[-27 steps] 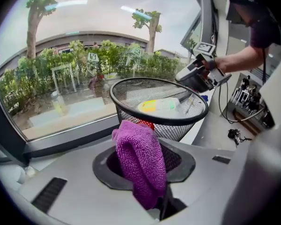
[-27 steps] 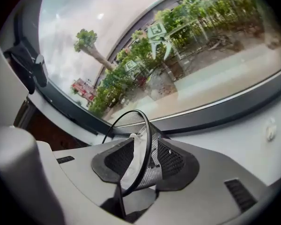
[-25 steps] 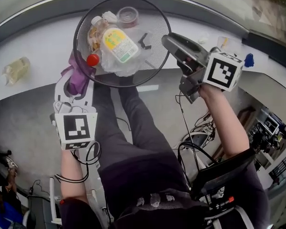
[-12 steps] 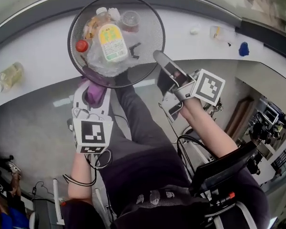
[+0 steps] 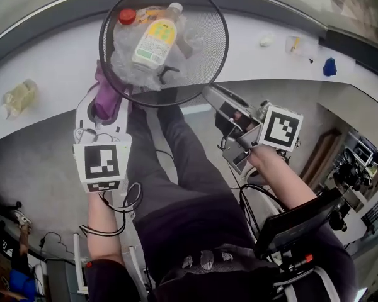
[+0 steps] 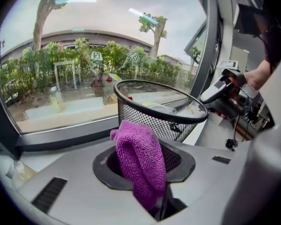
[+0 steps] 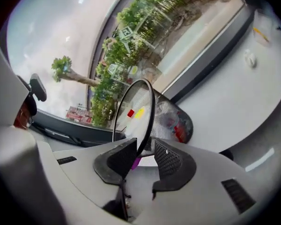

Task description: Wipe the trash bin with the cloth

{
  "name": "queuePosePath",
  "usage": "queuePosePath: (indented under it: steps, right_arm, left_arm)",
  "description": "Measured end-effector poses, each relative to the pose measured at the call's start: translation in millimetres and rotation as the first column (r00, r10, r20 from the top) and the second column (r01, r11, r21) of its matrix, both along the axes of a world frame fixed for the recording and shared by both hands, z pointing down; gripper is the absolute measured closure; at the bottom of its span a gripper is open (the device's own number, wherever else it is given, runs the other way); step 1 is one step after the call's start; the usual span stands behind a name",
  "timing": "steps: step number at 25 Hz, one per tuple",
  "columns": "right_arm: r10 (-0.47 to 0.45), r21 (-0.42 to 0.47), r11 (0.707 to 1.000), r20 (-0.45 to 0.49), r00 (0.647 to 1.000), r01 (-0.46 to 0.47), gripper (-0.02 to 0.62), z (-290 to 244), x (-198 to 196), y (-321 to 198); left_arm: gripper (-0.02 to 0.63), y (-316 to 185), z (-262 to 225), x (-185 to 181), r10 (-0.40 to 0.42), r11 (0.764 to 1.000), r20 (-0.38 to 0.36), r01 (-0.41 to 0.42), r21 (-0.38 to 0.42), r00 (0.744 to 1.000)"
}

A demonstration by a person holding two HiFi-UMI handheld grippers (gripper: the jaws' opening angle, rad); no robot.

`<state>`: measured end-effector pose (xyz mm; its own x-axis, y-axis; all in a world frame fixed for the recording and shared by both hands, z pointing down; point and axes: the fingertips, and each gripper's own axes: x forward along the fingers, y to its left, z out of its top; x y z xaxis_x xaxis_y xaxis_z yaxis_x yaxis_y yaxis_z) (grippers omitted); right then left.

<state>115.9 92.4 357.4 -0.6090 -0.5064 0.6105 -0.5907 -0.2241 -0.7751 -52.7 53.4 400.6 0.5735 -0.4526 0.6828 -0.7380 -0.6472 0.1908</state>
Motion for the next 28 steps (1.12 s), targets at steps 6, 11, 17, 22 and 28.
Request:
queuePosePath:
  steps: [6,11,17,22,28]
  right_arm:
    - [-0.062,0.161,0.983,-0.147,0.987,0.086,0.499,-24,32,-50]
    - [-0.078,0.146,0.985,-0.117,0.99,0.094,0.499,-12,14,-66]
    - [-0.036,0.056,0.998,-0.084,0.996,0.041,0.5,10,16,-39]
    - [-0.086,0.083,0.992,-0.137,0.987,0.098,0.499,6,22,-31]
    - [-0.113,0.151,0.976,-0.265,0.958,0.157,0.501,-29,54,-26]
  left_arm:
    - [0.488,-21,-5,-19,0.008,0.999,0.056,-0.01,0.048,0.998]
    - [0.488,-1,-5,-5,0.09,0.994,0.1,-0.096,0.052,0.991]
    - [0.488,64,1,50,0.236,0.971,-0.021,-0.237,-0.025,0.972]
    - [0.488,69,22,28,0.177,0.982,0.0,-0.177,-0.071,0.984]
    - [0.427,-5,67,-62,-0.017,0.998,0.168,0.028,-0.063,0.986]
